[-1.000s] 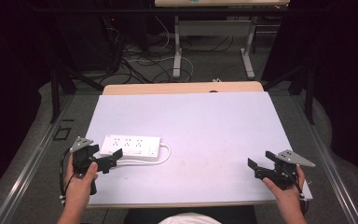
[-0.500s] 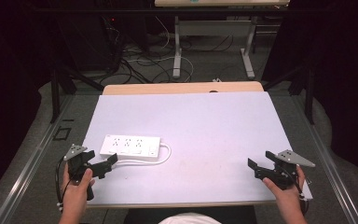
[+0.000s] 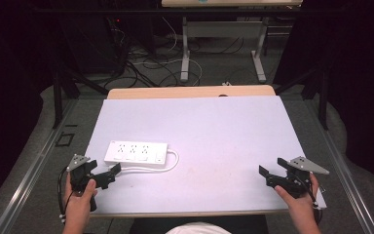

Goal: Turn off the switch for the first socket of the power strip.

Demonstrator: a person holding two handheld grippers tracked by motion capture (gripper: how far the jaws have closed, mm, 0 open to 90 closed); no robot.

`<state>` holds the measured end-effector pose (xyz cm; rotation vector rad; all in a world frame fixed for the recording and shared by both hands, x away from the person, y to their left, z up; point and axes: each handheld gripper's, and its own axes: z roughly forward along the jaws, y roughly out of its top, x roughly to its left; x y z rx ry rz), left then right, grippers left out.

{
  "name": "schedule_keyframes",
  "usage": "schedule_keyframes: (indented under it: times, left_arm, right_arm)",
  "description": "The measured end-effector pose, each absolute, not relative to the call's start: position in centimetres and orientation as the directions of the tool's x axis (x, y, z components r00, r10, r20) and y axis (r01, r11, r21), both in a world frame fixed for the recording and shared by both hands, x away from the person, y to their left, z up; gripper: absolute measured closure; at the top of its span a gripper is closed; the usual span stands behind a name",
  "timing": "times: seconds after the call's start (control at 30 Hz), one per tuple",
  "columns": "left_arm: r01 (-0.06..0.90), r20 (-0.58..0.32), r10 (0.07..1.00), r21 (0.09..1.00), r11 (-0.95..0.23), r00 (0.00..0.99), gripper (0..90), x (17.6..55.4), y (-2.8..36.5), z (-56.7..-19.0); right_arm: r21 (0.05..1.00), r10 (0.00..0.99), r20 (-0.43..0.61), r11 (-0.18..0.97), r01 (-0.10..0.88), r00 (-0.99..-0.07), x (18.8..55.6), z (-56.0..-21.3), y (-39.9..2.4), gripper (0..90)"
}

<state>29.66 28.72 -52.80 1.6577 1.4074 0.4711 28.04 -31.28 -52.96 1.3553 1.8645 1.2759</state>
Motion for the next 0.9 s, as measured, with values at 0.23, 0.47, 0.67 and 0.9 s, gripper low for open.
schedule_keyframes:
  times: [0.23, 0.47, 0.67, 0.9]
  left_arm:
    - [0.595, -0.244, 0.929, 0.803, 0.033, 0.279, 0.3, 29.62, 28.93, -53.41]
    - [0.594, -0.224, 0.935, 0.804, 0.019, 0.274, 0.3, 29.68, 28.99, -53.65]
    - [0.601, -0.218, 0.937, 0.799, 0.011, 0.273, 0.3, 29.76, 28.98, -53.75]
    - [0.598, -0.213, 0.938, 0.802, 0.007, 0.274, 0.3, 29.81, 28.92, -53.68]
  right_arm:
    - [0.89, 0.917, 0.125, 0.065, 0.45, -0.379, 28.07, -52.97, -31.3, 18.6]
    - [0.891, 0.915, 0.13, 0.062, 0.45, -0.382, 28.17, -53.09, -31.32, 18.6]
    - [0.888, 0.916, 0.131, 0.061, 0.456, -0.378, 28.17, -53.09, -31.34, 18.6]
    - [0.891, 0.916, 0.126, 0.064, 0.449, -0.382, 28.3, -53.26, -31.42, 18.6]
